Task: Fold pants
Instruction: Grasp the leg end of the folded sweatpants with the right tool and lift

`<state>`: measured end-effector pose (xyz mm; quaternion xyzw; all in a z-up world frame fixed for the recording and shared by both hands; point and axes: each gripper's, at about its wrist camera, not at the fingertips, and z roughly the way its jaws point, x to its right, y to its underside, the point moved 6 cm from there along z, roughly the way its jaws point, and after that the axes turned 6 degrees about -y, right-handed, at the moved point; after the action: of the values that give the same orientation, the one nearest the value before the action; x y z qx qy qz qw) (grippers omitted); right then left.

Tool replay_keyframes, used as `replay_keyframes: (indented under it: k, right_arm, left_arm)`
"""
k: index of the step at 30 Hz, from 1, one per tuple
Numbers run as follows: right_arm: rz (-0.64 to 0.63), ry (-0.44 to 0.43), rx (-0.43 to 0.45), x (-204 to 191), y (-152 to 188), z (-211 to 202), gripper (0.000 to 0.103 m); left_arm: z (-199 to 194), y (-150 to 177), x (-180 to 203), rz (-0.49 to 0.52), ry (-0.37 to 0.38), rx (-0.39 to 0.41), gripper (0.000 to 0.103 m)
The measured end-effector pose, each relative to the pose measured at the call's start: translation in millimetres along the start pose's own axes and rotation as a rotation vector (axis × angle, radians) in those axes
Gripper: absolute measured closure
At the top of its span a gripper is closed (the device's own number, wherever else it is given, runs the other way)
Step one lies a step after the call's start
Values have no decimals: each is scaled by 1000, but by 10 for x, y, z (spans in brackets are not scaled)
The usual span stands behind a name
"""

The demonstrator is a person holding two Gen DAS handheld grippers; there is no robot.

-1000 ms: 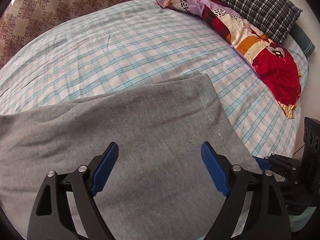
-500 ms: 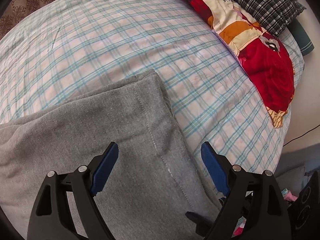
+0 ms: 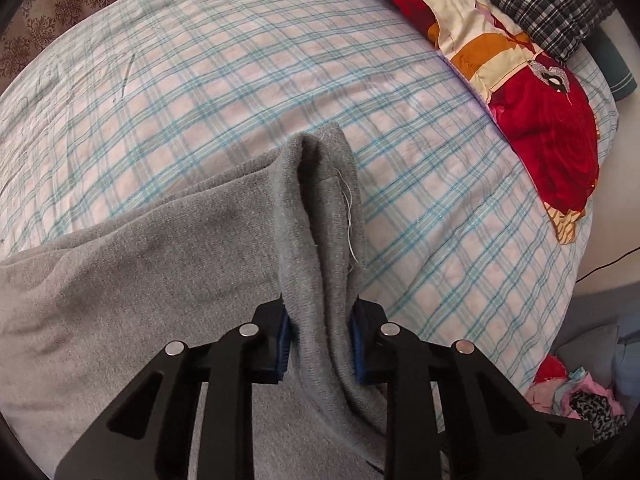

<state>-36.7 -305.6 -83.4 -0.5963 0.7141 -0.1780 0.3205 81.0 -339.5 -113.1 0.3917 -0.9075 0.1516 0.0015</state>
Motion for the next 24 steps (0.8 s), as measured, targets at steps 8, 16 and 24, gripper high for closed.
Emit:
replay_keyframes:
  k: [8, 16, 24]
  right_arm:
    - [-40, -128, 46, -569, -275, -71, 84]
    - [-110, -226, 31, -1227, -449, 88, 84]
    - [-178, -284, -16, -1933, -534, 412, 84]
  left_arm:
    - [-604, 94, -585, -78, 64, 111, 83]
    - [-1048, 332, -1371, -164, 71, 190, 86]
    - [-1193, 645, -2074, -224, 50, 231, 86]
